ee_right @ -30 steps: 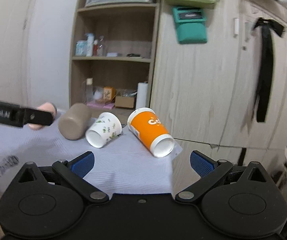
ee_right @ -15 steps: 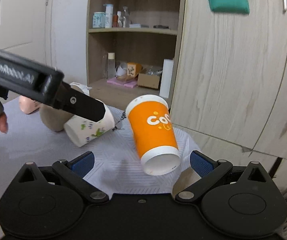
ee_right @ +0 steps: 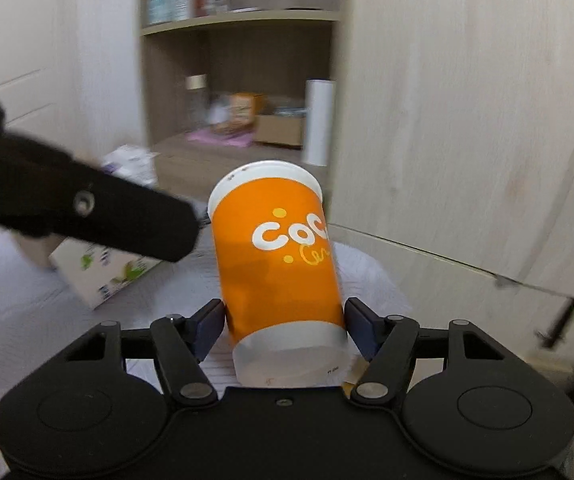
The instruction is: Flip cup upright
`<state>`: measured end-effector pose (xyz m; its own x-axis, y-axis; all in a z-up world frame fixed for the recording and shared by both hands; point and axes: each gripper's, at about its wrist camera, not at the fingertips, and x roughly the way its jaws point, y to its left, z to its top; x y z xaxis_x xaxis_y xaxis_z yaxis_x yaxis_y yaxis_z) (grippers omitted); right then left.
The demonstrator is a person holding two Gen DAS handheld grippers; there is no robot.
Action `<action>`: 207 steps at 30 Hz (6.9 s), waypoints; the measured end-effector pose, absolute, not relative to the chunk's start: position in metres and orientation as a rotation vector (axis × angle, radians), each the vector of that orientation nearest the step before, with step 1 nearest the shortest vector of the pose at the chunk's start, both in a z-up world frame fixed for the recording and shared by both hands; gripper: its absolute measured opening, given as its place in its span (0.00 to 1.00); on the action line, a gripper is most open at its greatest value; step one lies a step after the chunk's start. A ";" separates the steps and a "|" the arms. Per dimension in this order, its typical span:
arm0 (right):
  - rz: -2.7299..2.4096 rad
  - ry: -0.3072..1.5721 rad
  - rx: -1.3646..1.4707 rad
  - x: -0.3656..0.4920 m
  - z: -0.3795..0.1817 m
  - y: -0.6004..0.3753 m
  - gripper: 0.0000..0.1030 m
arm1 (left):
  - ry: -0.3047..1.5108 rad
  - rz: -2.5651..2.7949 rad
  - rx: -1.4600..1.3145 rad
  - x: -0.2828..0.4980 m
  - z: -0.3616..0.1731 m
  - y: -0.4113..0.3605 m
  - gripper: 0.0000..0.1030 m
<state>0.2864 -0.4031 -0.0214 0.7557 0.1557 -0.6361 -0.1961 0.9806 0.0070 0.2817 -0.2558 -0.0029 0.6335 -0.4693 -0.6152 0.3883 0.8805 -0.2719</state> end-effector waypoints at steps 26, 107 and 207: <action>0.315 0.922 0.627 0.206 -0.035 -0.428 0.69 | 0.928 -0.557 -0.176 0.254 -0.028 -0.245 0.76; 0.441 0.405 -0.341 0.219 -0.003 -0.163 0.74 | 0.452 -0.592 -0.051 0.207 -0.023 -0.027 0.65; -0.043 0.436 0.013 0.050 0.066 -0.204 1.00 | 0.443 -0.099 0.030 0.031 0.032 0.032 1.00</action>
